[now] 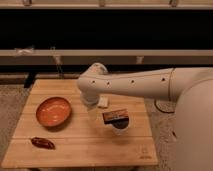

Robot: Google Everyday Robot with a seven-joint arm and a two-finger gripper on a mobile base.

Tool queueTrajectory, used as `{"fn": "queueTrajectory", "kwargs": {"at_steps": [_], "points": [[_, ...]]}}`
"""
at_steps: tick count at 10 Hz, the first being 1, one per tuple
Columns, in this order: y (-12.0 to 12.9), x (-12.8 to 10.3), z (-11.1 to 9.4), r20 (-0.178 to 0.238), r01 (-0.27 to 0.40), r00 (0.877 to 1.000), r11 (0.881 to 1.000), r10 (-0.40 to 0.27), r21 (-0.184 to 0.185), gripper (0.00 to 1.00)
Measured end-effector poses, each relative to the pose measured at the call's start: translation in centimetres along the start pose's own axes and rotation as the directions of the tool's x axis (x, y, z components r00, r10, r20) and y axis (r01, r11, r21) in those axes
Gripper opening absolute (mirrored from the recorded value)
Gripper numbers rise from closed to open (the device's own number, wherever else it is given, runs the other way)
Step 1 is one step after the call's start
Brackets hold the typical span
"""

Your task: Pick up the ceramic bowl

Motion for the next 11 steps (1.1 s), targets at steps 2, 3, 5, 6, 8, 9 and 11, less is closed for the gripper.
{"fn": "queueTrajectory", "kwargs": {"at_steps": [2,3,5,6,8,9,11], "points": [[0.0,0.0,0.0,0.000,0.000,1.000,1.000,0.000,0.000,0.80],[0.0,0.0,0.0,0.000,0.000,1.000,1.000,0.000,0.000,0.80],[-0.1,0.0,0.0,-0.004,0.010,1.000,1.000,-0.010,-0.003,0.80],[-0.4,-0.3,0.2,-0.004,0.035,0.999,0.999,-0.035,-0.005,0.80],[-2.6,-2.3,1.1,-0.007,0.133,0.991,0.991,-0.133,-0.010,0.80],[-3.9,-3.6,1.6,-0.005,0.180,0.984,0.984,-0.180,-0.013,0.80],[-6.1,-6.6,2.8,-0.001,0.286,0.958,0.958,-0.286,-0.021,0.80]]}}
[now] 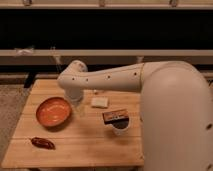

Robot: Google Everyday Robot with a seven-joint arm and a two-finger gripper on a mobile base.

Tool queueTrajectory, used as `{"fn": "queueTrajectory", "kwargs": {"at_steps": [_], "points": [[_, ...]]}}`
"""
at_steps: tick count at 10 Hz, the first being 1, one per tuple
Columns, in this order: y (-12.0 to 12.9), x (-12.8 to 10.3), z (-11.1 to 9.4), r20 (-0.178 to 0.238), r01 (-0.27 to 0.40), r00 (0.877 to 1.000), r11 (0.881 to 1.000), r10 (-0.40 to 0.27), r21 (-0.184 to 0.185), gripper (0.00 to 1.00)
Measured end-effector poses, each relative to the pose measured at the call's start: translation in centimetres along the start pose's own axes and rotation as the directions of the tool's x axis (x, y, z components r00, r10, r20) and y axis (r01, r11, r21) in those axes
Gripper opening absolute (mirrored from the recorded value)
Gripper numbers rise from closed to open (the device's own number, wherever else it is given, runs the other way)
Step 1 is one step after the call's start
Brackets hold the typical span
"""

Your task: Pick up the ceramic bowl

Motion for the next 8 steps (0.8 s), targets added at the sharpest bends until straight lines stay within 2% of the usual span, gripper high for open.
{"fn": "queueTrajectory", "kwargs": {"at_steps": [2,3,4,6,8], "points": [[-1.2,-1.5,0.8,-0.003,0.078,0.997,0.997,-0.078,-0.010,0.80],[-1.8,-3.2,1.5,0.006,0.129,0.992,0.992,-0.129,-0.017,0.80],[-2.0,-3.9,2.3,0.009,0.157,0.988,0.987,-0.157,-0.024,0.80],[-2.2,-4.9,3.8,0.013,0.187,0.982,0.982,-0.187,-0.017,0.80],[-1.8,-5.2,4.9,0.001,0.195,0.981,0.981,-0.195,-0.009,0.80]]}}
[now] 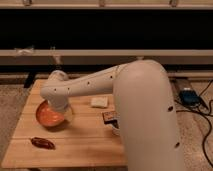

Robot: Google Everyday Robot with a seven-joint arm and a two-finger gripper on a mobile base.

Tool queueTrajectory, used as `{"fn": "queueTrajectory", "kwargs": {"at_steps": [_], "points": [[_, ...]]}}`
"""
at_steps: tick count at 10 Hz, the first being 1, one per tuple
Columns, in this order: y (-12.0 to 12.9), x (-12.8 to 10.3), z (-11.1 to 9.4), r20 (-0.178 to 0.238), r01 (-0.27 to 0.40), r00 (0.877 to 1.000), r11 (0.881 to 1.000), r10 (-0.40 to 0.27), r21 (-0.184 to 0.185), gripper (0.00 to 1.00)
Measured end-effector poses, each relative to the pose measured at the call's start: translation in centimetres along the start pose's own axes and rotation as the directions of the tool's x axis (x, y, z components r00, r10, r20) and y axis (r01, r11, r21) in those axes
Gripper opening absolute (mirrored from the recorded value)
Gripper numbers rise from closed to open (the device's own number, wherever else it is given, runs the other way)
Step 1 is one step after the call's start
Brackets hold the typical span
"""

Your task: Pick up the ceramic bowl

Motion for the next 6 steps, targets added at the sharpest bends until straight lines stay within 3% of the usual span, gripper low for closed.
{"fn": "queueTrajectory", "kwargs": {"at_steps": [6], "points": [[0.4,-0.4,4.4,-0.020,0.017,1.000,0.999,-0.018,-0.046,0.80]]}}
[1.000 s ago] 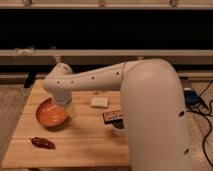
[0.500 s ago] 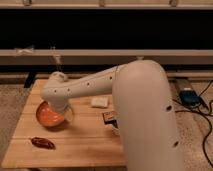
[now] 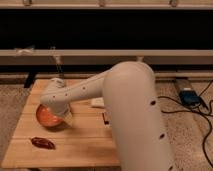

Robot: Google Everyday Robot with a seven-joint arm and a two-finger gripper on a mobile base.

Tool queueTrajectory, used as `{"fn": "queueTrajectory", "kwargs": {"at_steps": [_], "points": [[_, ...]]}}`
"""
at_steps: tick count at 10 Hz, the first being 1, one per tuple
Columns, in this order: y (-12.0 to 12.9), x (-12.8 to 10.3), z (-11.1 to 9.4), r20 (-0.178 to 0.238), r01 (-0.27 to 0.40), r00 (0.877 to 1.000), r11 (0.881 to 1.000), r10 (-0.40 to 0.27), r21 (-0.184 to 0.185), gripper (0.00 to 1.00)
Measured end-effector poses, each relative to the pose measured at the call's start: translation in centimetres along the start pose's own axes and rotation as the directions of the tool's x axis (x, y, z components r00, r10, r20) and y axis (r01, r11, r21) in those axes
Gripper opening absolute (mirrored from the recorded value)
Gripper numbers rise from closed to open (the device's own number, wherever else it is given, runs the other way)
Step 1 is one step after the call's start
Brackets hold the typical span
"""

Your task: Pick up the ceramic bowl

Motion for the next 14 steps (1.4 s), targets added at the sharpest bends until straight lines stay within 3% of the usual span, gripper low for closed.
{"fn": "queueTrajectory", "kwargs": {"at_steps": [5,6,11,13,14], "points": [[-0.3,1.0,1.7,-0.005,-0.024,1.000,1.000,0.024,0.009,0.79],[-0.4,1.2,1.9,-0.007,-0.029,1.000,1.000,0.029,0.011,0.74],[-0.4,1.3,2.2,-0.008,-0.035,0.999,0.999,0.035,0.001,0.28],[-0.3,1.8,1.0,0.008,-0.067,0.998,0.997,0.067,0.028,0.06],[-0.2,2.1,0.2,0.015,-0.081,0.997,0.996,0.081,0.046,0.01]]}}
